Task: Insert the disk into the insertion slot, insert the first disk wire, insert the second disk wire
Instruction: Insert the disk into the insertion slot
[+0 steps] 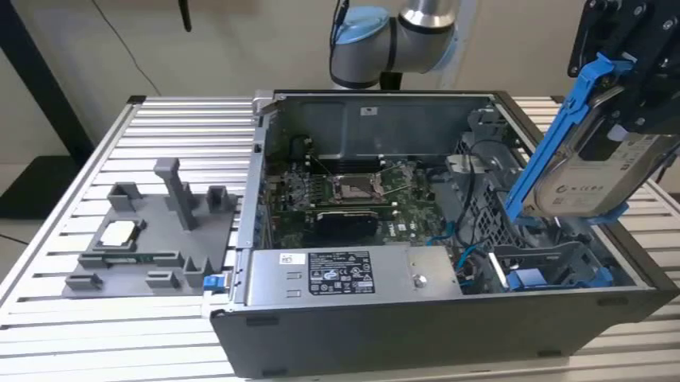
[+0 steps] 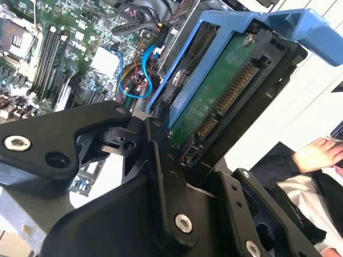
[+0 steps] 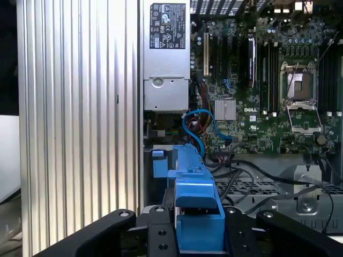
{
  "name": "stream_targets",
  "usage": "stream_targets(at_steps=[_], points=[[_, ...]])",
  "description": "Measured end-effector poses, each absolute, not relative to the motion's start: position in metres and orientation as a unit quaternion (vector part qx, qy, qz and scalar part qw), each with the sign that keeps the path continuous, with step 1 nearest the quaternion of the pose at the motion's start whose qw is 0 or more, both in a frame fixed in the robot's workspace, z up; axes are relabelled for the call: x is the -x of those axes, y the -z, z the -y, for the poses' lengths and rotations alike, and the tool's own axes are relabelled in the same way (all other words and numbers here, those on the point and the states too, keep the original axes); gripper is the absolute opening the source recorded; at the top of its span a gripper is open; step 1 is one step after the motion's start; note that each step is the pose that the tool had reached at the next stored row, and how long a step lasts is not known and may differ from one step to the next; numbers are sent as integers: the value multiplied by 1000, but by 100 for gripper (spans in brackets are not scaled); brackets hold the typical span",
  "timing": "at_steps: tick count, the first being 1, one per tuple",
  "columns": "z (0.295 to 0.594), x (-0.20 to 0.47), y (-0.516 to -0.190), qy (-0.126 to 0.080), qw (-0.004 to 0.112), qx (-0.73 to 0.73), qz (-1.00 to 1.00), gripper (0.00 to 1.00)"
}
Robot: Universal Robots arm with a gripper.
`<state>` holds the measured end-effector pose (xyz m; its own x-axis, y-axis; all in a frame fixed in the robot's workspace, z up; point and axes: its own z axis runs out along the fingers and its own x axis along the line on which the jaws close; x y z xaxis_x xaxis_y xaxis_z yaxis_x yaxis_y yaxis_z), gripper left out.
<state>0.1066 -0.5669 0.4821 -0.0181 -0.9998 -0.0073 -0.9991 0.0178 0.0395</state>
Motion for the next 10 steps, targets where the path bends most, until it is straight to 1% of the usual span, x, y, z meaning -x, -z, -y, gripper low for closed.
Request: stream_targets(at_steps=[10], points=[[568,-109,-473,17,11,-701,713,33]])
